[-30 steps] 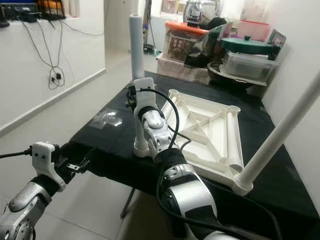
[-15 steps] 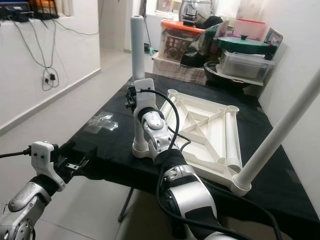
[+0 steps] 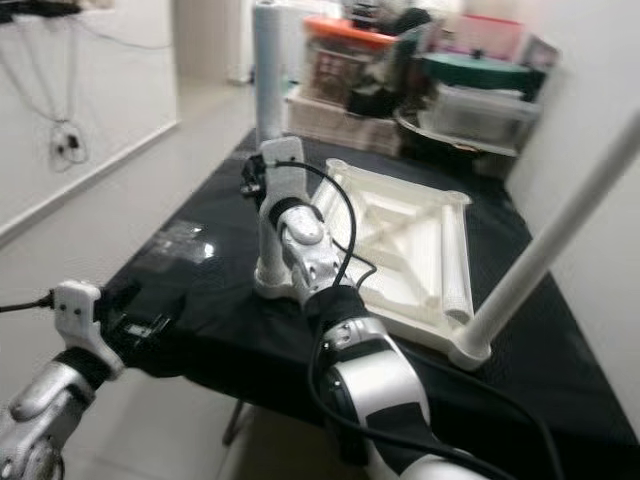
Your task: Building children table
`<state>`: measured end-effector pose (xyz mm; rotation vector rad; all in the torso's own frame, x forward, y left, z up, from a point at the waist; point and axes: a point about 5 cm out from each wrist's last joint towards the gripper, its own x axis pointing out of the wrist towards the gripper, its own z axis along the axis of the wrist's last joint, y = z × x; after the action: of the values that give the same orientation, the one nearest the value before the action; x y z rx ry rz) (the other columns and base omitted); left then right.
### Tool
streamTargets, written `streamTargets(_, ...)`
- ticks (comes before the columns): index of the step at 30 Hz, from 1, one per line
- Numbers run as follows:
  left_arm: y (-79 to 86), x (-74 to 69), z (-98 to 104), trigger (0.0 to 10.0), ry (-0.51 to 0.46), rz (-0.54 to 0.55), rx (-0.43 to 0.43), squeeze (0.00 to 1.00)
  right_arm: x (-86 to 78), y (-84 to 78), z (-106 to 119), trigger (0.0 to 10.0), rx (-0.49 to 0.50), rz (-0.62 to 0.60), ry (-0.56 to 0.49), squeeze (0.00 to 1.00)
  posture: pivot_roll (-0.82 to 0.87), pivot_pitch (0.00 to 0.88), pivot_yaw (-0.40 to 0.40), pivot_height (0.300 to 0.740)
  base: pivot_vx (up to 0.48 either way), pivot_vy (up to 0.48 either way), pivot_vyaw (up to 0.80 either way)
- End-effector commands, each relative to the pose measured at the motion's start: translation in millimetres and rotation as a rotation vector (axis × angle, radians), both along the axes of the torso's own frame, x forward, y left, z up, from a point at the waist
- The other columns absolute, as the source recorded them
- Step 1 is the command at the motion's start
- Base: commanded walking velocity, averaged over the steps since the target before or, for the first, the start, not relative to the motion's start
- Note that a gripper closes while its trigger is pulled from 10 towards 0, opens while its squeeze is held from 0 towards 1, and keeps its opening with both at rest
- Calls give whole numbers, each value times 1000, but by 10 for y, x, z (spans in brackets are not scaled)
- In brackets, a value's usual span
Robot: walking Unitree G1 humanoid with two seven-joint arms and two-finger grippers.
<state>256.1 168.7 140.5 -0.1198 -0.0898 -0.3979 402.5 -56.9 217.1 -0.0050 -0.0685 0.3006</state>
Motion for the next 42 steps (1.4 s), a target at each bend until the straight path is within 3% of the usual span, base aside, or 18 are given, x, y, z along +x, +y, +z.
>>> streamTargets(1,30,-13,-15,10000,8,9,-3,0,-179,-247,-955,0,-86,-103,398,0,86,0,-138,740,0,0,0)
streamTargets(3,30,-11,-15,10000,8,10,-3,0,-174,-282,-958,0,-83,-140,399,0,86,0,-138,740,0,0,0)
streamTargets(5,31,-7,-18,10000,9,14,-3,0,-177,-400,-997,0,-50,-292,414,0,82,0,-137,740,0,0,0)
streamTargets(7,31,-2,-18,10000,10,15,-4,0,-197,-419,-1038,0,-38,-363,431,0,80,0,-135,740,0,0,0)
streamTargets(18,26,12,-19,10000,8,17,-5,0,-216,-363,-1043,0,-24,-494,445,0,86,0,-145,740,0,0,0)
streamTargets(25,28,1,-26,10000,10,24,-6,0,-232,-280,-1034,0,-22,-515,437,0,89,0,-149,740,0,0,0)
streamTargets(34,23,3,-17,10000,5,21,-6,0,-237,-133,-1006,0,-57,-439,414,0,88,0,-147,740,0,0,0)
streamTargets(35,24,4,-18,10000,5,21,-6,0,-236,-120,-1002,314,-60,-428,414,0,89,0,-148,740,0,0,0)
streamTargets(36,24,4,-17,10000,5,20,-5,0,-236,-106,-1000,1294,-60,-417,416,0,89,0,-148,740,0,0,0)
streamTargets(37,24,4,-17,10000,5,20,-5,0,-236,-99,-1000,1294,-60,-413,417,0,89,0,-148,740,0,0,0)
streamTargets(38,24,4,-16,10000,4,19,-5,0,-236,-75,-997,9725,-66,-393,421,0,91,0,-148,740,0,0,0)
streamTargets(42,24,3,-14,10000,3,17,-5,0,-238,-49,-997,10000,-71,-374,428,0,92,0,-148,740,0,0,0)
